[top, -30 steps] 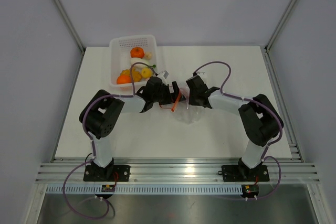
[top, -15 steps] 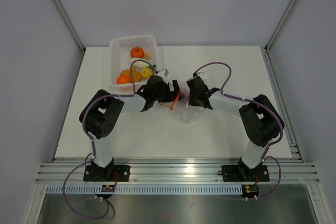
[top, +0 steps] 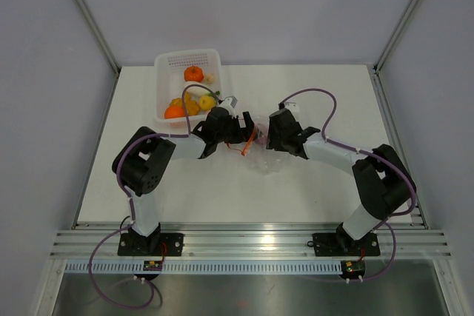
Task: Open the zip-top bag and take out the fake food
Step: Pick up the fake vegetable from the zipper food storage bag.
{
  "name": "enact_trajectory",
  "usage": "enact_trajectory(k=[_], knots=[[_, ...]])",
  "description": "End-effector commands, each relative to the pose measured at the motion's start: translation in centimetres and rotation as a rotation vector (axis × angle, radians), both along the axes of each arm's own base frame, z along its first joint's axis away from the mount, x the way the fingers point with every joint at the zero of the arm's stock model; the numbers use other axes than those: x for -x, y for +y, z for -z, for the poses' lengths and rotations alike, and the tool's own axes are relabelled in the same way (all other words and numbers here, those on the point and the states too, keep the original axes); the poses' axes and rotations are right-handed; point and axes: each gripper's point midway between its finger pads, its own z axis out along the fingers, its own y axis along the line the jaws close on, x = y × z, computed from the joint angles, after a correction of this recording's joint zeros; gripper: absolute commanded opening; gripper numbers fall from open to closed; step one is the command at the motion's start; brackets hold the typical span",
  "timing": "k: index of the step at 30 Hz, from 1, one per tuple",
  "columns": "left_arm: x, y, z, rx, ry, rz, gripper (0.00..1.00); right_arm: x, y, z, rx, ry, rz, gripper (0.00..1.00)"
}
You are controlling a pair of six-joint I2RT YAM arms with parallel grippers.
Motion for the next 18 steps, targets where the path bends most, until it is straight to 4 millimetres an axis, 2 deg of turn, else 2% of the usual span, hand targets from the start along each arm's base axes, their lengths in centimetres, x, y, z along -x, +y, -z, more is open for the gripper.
enact_trajectory(k=[1,3,6,9,10,12,13,18], knots=[[-0.9,-0.8,-2.9,0.059,-0.082,-0.005,0.99,-0.2,0.0,-3.4,-0.054,-0.093,0.026,0.57],[-0.9,-0.8,-2.9,0.061,-0.084,-0.002,0.99,-0.1,-0.4,-4.3,-0.057,-0.119,0.038,0.58],[-0.9,-0.9,-3.0,0.064,-0.084,0.000,0.99,-0.4,-1.3,-4.7,-0.033,-0.143,0.071,0.58],[-0.8,-1.0,-3.0,0.070,-0.083,0.003,0.99,-1.0,-2.0,-4.7,0.010,-0.155,0.115,0.52],[-0.8,-1.0,-3.1,0.071,-0.084,0.005,0.99,-1.6,-2.1,-5.3,0.018,-0.173,0.131,0.52],[-0.8,-1.1,-3.2,0.074,-0.083,0.008,0.99,-2.1,-2.4,-5.1,0.046,-0.173,0.138,0.52],[-0.8,-1.1,-3.2,0.074,-0.083,0.008,0.99,-2.7,-2.5,-5.6,0.047,-0.185,0.152,0.52],[-0.7,-1.0,-3.2,0.076,-0.083,0.007,0.99,-4.8,-3.3,-5.9,0.030,-0.194,0.175,0.52]])
